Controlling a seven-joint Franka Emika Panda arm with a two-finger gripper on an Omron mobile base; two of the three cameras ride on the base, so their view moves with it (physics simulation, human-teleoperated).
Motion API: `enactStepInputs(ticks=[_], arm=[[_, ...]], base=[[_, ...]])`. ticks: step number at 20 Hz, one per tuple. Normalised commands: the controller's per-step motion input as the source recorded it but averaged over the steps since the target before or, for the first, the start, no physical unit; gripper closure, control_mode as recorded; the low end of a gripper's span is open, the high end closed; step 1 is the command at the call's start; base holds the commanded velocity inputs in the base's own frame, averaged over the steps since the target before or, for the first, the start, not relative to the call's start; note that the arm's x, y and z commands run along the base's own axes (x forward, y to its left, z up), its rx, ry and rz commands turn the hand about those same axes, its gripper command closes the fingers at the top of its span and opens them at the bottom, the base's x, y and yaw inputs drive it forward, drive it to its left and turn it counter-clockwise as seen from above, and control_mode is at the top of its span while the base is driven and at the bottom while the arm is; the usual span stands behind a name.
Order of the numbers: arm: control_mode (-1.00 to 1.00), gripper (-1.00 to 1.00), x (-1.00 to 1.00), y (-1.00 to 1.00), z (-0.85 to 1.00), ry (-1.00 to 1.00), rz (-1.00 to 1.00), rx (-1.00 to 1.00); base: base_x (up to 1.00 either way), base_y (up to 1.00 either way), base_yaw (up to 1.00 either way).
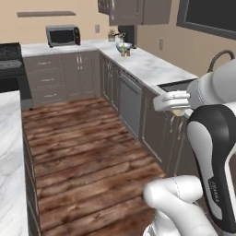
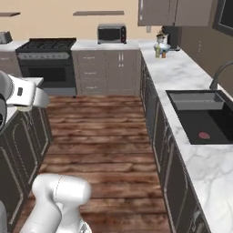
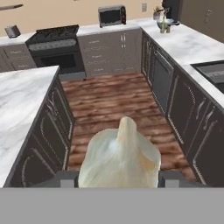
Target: Retrieve the bottle and the shaker from the cabinet and place them next to the mixing bowl on the counter. Then add garlic from the fridge to the mixing bowl.
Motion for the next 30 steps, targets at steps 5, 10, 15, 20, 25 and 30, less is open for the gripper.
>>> enactStepInputs(ticks=[5,10,15,20,25,30], arm=[[1.00,1.00,0.00,0.00,0.00,0.00,0.00,0.00],[1.00,1.00,0.00,0.00,0.00,0.00,0.00,0.00],[1.00,1.00,0.00,0.00,0.00,0.00,0.00,0.00],[1.00,1.00,0.00,0.00,0.00,0.00,0.00,0.00],[1.00,1.00,0.00,0.00,0.00,0.00,0.00,0.00],[1.00,1.00,0.00,0.00,0.00,0.00,0.00,0.00]], base=[[1.00,-0.01,0.00],[1.00,0.00,-0.01],[1.00,0.00,-0.08],[1.00,0.00,-0.14],[1.00,0.01,-0.22],[1.00,0.24,-0.31]])
